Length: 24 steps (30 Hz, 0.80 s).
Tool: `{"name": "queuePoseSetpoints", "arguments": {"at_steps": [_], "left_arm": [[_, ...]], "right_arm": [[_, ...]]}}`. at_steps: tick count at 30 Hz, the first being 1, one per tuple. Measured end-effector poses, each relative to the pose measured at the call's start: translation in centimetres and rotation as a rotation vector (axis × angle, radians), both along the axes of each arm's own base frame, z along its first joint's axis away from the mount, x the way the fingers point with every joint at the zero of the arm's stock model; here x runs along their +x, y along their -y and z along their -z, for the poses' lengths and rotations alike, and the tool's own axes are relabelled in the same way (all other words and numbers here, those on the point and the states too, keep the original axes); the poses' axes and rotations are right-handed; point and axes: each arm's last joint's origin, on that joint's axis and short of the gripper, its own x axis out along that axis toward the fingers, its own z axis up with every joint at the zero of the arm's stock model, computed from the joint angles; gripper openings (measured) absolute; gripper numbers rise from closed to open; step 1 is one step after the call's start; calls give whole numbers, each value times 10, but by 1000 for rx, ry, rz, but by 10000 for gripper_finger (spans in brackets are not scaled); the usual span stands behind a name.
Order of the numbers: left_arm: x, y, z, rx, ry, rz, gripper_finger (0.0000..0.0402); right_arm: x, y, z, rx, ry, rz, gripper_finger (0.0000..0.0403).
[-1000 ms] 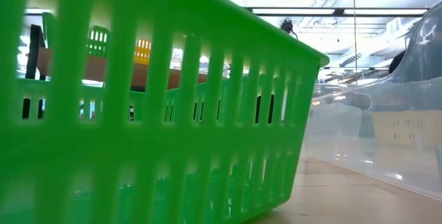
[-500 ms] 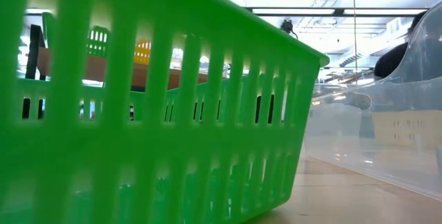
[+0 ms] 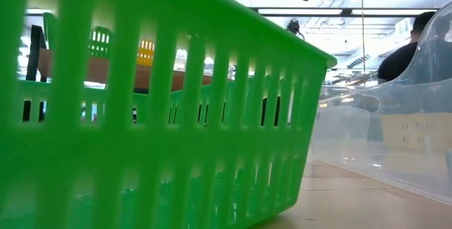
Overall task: Stack baskets on shelf by color
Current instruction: Stack the left yellow bin on top of the yellow bin on the shelf
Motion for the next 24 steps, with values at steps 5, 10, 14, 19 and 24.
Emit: {"name": "queuePoseSetpoints", "arguments": {"at_steps": [5, 10, 14, 19, 24], "left_arm": [[-5, 0, -1, 9, 8, -13, 7], [4, -1, 11, 2, -44, -14, 7], [10, -1, 23, -38, -89, -2, 8], [17, 0, 29, -40, -100, -2, 8], [19, 0, 27, -44, -71, -15, 8]], "right_arm": [[0, 7, -1, -20, 12, 32, 307], [-1, 12, -1, -21, 13, 54, 307], [-1, 14, -1, -21, 13, 61, 307], [-1, 14, -1, -21, 13, 65, 307], [-1, 14, -1, -21, 15, 65, 307]]}}
